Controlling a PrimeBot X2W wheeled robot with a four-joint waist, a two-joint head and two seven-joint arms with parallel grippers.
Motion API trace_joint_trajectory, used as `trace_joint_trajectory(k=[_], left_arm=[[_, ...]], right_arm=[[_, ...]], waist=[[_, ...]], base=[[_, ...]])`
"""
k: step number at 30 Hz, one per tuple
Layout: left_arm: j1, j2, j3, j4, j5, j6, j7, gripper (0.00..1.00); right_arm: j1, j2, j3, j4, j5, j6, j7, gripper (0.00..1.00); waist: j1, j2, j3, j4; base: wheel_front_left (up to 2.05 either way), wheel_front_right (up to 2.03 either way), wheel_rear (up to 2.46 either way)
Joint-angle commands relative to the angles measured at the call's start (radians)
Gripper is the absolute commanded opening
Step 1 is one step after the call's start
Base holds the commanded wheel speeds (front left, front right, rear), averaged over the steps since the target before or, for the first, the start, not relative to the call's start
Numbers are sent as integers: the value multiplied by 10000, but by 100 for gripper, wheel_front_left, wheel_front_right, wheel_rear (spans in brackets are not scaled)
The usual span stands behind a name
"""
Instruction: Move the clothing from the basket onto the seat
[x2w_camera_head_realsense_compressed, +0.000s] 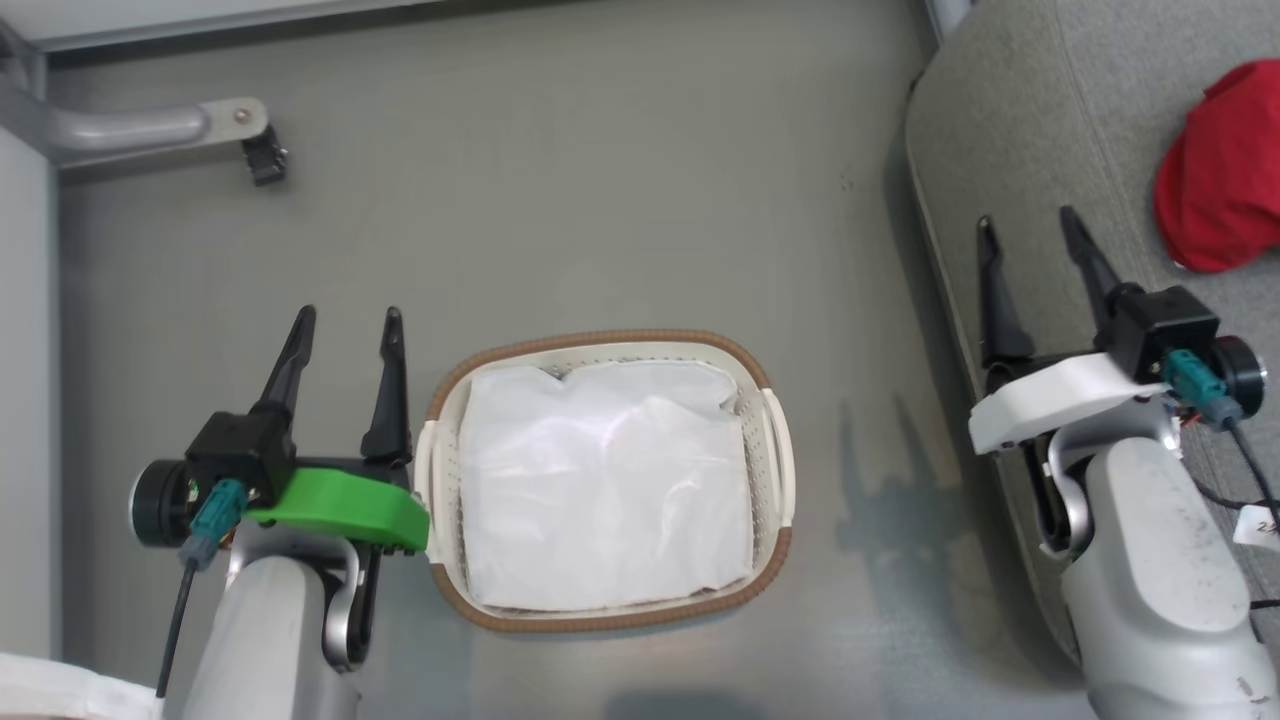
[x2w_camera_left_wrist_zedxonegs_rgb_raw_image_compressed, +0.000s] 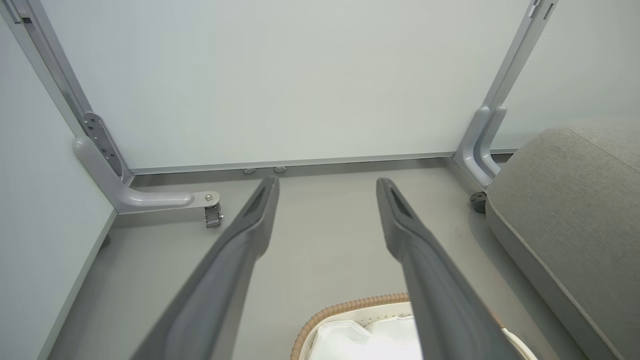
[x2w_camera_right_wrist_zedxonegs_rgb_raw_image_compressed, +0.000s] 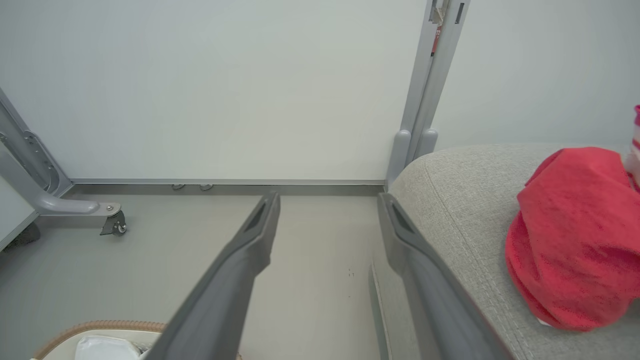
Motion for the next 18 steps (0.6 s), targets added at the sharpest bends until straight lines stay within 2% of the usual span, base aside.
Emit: trace_joint_trajectory(k=[1, 10, 18], left_arm=[[259, -72, 134, 57, 81, 10, 10, 100], [1105, -138, 895, 270, 516, 8, 10, 100], [2062, -165, 1280, 190, 274, 26, 10, 100]], right_arm=[[233, -10, 119, 30, 68, -14, -9, 100], [940, 70, 536, 76, 158, -15, -10, 100], [1923, 75, 766, 156, 664, -15, -10, 100]], waist=[[0, 0, -554, 503], [0, 0, -1383, 642], [0, 0, -2211, 613]], base=[[0, 0, 0], [0, 0, 0], [0, 0, 0]])
